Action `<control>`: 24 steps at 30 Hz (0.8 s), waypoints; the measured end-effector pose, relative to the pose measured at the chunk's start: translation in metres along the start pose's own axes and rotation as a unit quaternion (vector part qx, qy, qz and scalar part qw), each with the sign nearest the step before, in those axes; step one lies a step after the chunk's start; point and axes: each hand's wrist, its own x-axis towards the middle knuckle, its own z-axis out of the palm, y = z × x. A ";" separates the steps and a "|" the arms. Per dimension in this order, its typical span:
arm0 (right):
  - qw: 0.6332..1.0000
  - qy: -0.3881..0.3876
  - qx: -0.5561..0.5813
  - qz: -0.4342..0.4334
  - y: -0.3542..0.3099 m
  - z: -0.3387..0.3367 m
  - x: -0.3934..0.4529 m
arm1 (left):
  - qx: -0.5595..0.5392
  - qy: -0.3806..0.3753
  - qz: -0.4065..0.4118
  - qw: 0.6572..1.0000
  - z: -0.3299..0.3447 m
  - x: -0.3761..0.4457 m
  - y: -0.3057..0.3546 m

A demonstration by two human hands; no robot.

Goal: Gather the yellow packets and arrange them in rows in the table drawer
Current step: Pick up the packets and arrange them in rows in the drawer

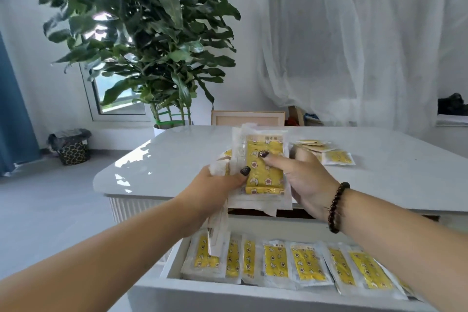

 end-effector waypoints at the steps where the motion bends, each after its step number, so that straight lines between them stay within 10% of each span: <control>1: 1.000 0.010 -0.011 -0.002 0.003 0.001 -0.005 | 0.008 0.006 0.004 1.000 0.000 -0.004 -0.001; 24: 0.975 -0.085 -0.128 0.159 0.054 0.010 -0.016 | 0.028 0.060 -0.070 0.995 -0.027 0.004 -0.040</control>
